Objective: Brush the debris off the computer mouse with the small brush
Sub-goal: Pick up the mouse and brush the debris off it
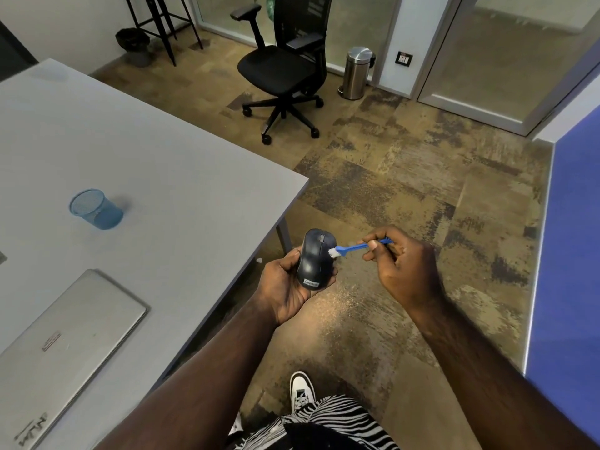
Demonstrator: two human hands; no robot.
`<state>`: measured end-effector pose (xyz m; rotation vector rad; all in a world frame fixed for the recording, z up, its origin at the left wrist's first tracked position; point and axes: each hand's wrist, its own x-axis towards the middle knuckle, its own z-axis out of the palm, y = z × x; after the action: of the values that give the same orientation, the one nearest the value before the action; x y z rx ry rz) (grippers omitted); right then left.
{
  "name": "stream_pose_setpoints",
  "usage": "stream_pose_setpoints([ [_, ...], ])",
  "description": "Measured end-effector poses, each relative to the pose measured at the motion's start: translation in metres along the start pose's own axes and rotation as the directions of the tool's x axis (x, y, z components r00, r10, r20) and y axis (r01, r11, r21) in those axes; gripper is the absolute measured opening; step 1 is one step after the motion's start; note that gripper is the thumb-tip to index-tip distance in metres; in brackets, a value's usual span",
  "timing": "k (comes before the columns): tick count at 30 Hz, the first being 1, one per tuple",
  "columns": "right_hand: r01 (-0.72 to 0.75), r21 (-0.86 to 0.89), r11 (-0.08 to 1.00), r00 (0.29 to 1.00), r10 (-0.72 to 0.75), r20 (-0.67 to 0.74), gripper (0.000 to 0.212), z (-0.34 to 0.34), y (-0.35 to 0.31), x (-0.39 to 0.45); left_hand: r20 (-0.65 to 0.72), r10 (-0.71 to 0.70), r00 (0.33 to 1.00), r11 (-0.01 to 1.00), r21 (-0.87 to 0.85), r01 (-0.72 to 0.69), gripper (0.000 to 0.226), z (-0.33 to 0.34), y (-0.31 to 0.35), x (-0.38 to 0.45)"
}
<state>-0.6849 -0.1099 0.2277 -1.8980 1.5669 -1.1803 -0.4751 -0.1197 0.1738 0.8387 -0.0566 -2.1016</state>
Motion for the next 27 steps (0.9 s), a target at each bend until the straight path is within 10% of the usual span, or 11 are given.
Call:
stream_pose_setpoints([
  [5,0.031,0.069,0.997,0.982,-0.043,0.185,0.013,0.008,-0.002,-0.005,0.015,0.058,0.998,0.998,-0.041,-0.057,0.053,-0.001,0.005,0.000],
  [9,-0.110,0.011,0.994,0.992,0.111,-0.053,0.020,0.012,0.008,0.011,-0.013,0.055,0.998,0.998,0.011,-0.055,0.053,-0.003,0.012,-0.003],
  [13,-0.293,0.392,0.872,0.913,0.377,-0.157,0.018,0.015,0.017,0.033,0.000,0.066,0.998,0.997,0.028,-0.066,0.052,-0.005,0.021,-0.011],
  [19,-0.572,0.730,0.372,0.744,0.610,0.272,0.011,0.041,0.007,0.042,-0.059,0.215,0.975,0.974,0.080,-0.210,0.068,-0.012,0.035,-0.023],
  [27,-0.831,0.556,-0.019,0.468,0.519,0.716,0.007,0.094,-0.032,0.038,-0.195,0.361,0.912,0.932,0.075,-0.353,0.033,-0.036,0.050,-0.042],
])
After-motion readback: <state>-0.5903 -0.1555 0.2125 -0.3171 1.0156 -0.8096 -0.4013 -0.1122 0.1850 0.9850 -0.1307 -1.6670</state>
